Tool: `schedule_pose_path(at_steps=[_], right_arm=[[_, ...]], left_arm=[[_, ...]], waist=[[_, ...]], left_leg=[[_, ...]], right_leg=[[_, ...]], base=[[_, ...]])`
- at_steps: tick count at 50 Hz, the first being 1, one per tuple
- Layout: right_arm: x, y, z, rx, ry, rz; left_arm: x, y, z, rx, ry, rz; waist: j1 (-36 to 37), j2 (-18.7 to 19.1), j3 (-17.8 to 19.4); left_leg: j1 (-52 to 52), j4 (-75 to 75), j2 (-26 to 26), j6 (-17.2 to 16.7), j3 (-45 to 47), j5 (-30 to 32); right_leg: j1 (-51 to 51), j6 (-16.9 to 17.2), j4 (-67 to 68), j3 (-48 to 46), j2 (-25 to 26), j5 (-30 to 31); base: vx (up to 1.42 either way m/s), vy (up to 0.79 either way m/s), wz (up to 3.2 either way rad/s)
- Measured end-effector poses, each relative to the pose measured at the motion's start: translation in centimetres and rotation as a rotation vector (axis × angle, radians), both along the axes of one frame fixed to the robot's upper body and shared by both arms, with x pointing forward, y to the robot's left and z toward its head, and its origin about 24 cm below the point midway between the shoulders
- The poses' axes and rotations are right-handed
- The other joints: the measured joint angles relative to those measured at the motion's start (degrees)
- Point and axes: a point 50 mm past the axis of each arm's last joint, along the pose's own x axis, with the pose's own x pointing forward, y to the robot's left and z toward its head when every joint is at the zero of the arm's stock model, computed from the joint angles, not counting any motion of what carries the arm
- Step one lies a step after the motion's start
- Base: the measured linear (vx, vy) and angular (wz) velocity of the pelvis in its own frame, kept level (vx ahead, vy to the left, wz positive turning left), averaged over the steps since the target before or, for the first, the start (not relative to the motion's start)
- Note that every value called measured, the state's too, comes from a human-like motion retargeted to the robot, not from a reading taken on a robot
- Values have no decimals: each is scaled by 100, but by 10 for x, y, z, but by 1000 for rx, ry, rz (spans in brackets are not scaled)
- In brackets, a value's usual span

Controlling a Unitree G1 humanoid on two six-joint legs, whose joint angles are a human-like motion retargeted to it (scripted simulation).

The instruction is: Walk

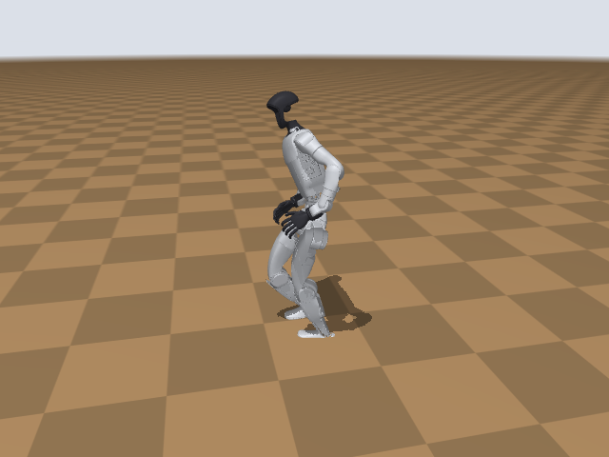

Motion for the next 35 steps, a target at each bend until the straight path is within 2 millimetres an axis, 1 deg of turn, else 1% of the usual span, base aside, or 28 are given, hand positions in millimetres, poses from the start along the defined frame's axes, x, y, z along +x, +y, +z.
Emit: schedule_pose_path(at_steps=[3, 5, 7, 8, 10, 12, 13, 15, 17, 18, 20, 22, 24, 25, 27, 28, 30, 32, 33, 35], right_arm=[[-5, -3, -4, -22, 28, -4], [-4, -6, -8, -46, 45, -2], [-7, -8, -13, -69, 76, 1], [-7, -9, -15, -82, 89, 6], [-10, -11, -21, -106, 124, 14], [-10, -11, -26, -127, 157, 31], [-12, -11, -29, -136, 176, 39], [-12, -11, -34, -151, 204, 57], [-15, -9, -37, -160, 230, 75], [-13, -7, -39, -162, 239, 86], [-17, -5, -43, -165, 264, 102], [-11, -1, -44, -168, 265, 113], [-8, 1, -45, -170, 259, 116], [-4, 3, -45, -172, 246, 118], [14, 4, -42, -183, 204, 116], [16, 4, -42, -187, 196, 112], [27, 5, -42, -204, 175, 106], [29, 5, -44, -220, 177, 101], [34, 5, -45, -233, 173, 100], [35, 5, -49, -254, 185, 98]], left_arm=[[-4, 1, -5, 9, 24, 25], [-4, 2, -8, 17, 38, 44], [-8, 1, -13, 24, 66, 56], [-8, 1, -15, 29, 78, 63], [-12, 0, -21, 37, 108, 66], [-12, -2, -25, 48, 132, 66], [-15, -3, -28, 53, 147, 60], [-15, -3, -32, 70, 165, 53], [-19, -5, -37, 82, 192, 40], [-19, -6, -38, 89, 199, 33], [-26, -9, -43, 96, 231, 19], [-27, -9, -47, 110, 251, 13], [-36, -12, -52, 113, 289, 11], [-40, -13, -55, 117, 306, 11], [-40, -13, -59, 129, 328, 19], [-46, -14, -62, 129, 351, 24], [-49, -15, -67, 135, 381, 37], [-59, -18, -72, 130, 428, 51], [-61, -19, -74, 131, 447, 58], [-71, -23, -79, 121, 501, 69]], waist=[[-36, 4, 14], [-34, 78, -65], [-65, 68, -82], [-62, 118, -150], [-94, 95, -167], [-68, 190, -299], [-80, 166, -298], [-23, 254, -441], [-6, 230, -461], [48, 270, -538], [70, 226, -542], [154, 254, -655], [175, 195, -673], [197, 170, -704], [254, 140, -776], [271, 101, -794], [312, 33, -872], [364, -51, -944], [402, -87, -1014], [483, -176, -1106]], left_leg=[[26, 125, -65, -25, -121, 51], [90, -75, 14, -43, -270, 153], [69, -9, 13, -61, -333, 169], [62, -108, 93, -71, -395, 198], [0, 18, 98, -89, -428, 175], [-120, 16, 269, -110, -471, 135], [-177, 142, 259, -118, -455, 93], [-355, 229, 428, -146, -462, 9], [-495, 486, 433, -161, -413, -93], [-580, 535, 510, -172, -419, -135], [-710, 848, 470, -185, -354, -230], [-780, 889, 551, -187, -396, -306], [-874, 1176, 475, -182, -354, -411], [-904, 1284, 442, -173, -355, -459], [-790, 1072, 457, -148, -461, -420], [-826, 1208, 410, -144, -430, -460], [-671, 985, 382, -123, -523, -389], [-678, 1122, 301, -112, -484, -411], [-561, 912, 299, -98, -549, -333], [-555, 1025, 214, -92, -493, -319]], right_leg=[[-210, -110, 258, 45, 80, -111], [-444, -197, 287, 42, 274, -126], [-644, -226, 302, 77, 438, -199], [-798, -249, 211, 75, 607, -199], [-1016, -235, 86, 142, 839, -273], [-1308, -232, -300, 165, 1233, -254], [-1411, -206, -409, 215, 1353, -282], [-1667, -173, -915, 277, 1744, -168], [-1838, -112, -1177, 397, 1989, -117], [-1925, -95, -1439, 438, 2148, -1], [-2066, -42, -1484, 553, 2338, 59], [-2105, -13, -1823, 649, 2529, 279], [-2150, 40, -1665, 765, 2665, 375], [-2159, 60, -1606, 814, 2724, 435], [-2029, 94, -1790, 919, 2772, 702], [-2021, 105, -1637, 937, 2803, 762], [-1885, 133, -1685, 971, 2765, 967], [-1839, 156, -1455, 934, 2743, 1104], [-1762, 164, -1533, 910, 2676, 1211], [-1725, 171, -1329, 799, 2592, 1307]], base=[[3, 5, 25], [7, 6, 20], [6, 6, 19], [7, 6, 15], [6, 6, 12], [7, 5, 1], [6, 4, -4], [7, 3, -12], [6, 2, -17], [7, 1, -24], [7, -1, -22], [12, -2, -23], [11, -4, -19], [17, -4, -21], [19, -4, -26], [18, -6, -32], [21, -7, -39], [21, -9, -60], [24, -11, -77], [23, -13, -100]])
